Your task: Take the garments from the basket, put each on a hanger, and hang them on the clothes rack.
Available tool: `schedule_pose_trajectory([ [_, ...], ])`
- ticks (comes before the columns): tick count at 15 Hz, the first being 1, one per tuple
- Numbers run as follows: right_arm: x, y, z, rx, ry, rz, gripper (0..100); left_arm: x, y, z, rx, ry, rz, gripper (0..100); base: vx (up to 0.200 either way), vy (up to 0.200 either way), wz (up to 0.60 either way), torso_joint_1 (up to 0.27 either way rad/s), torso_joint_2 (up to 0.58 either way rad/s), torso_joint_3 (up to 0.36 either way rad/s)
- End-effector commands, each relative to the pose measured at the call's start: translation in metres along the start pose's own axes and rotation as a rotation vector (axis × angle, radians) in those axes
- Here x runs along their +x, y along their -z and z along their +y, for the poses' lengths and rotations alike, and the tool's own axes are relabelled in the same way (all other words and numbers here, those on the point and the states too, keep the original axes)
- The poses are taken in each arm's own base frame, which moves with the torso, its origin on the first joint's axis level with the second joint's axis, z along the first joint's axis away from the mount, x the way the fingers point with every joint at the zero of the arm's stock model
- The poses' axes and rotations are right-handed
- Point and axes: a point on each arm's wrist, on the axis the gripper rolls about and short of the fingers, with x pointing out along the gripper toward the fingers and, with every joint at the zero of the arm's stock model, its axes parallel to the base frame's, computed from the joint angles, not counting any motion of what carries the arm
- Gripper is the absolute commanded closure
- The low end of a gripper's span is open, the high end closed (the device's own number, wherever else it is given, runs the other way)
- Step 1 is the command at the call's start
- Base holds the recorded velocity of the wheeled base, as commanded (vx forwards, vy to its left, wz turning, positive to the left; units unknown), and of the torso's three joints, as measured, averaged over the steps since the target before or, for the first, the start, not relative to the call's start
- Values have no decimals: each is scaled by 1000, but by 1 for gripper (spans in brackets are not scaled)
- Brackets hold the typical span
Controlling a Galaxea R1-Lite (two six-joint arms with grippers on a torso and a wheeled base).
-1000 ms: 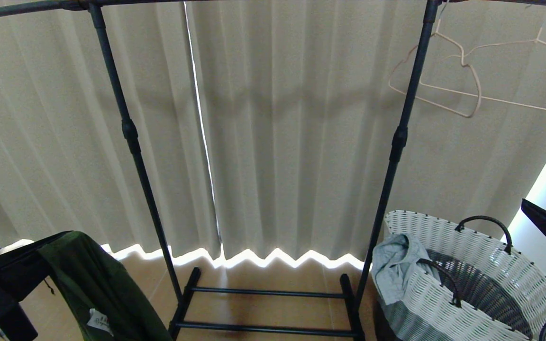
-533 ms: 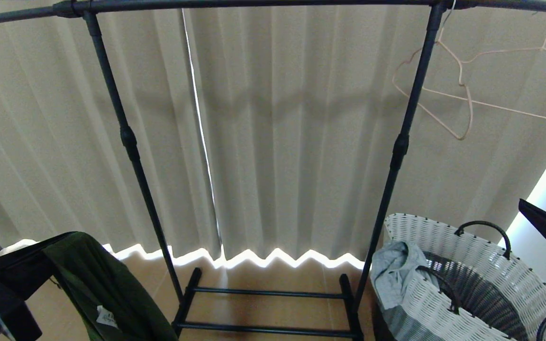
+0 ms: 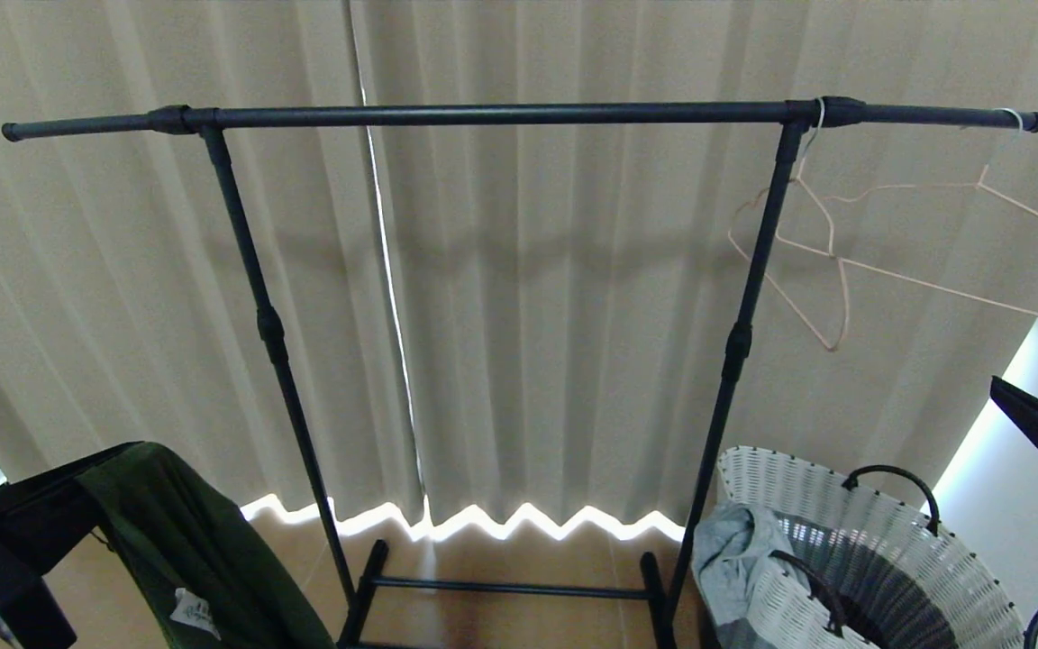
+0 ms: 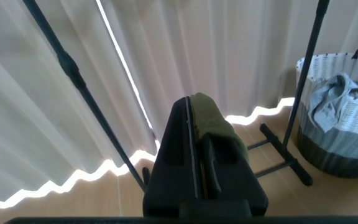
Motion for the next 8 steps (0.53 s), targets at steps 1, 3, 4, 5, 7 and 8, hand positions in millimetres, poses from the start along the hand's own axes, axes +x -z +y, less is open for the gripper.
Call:
schedule_pose_trajectory([
  [1,1,1,0,0,-1,6,0,0,1,0,3,-1,5,100,0,0,0,183,-456,-295],
  [3,5,-3,0,-2,-29,-4,0,0,5,-1,2,1,16,100,0,0,0,185,-469,-300],
  [4,8,-6,0,1,-48,-10,0,0,4,-1,0,2,14,100,0,0,0,207,-466,-281],
  [5,10,-6,0,9,-65,-10,0,0,4,-1,0,1,13,100,0,0,0,178,-452,-276],
  [7,13,-3,3,77,-99,14,0,0,3,-1,0,2,9,100,0,0,0,88,-205,-115],
  [8,14,-2,4,87,-103,23,0,0,4,-1,0,2,11,100,0,0,0,36,-76,-46],
])
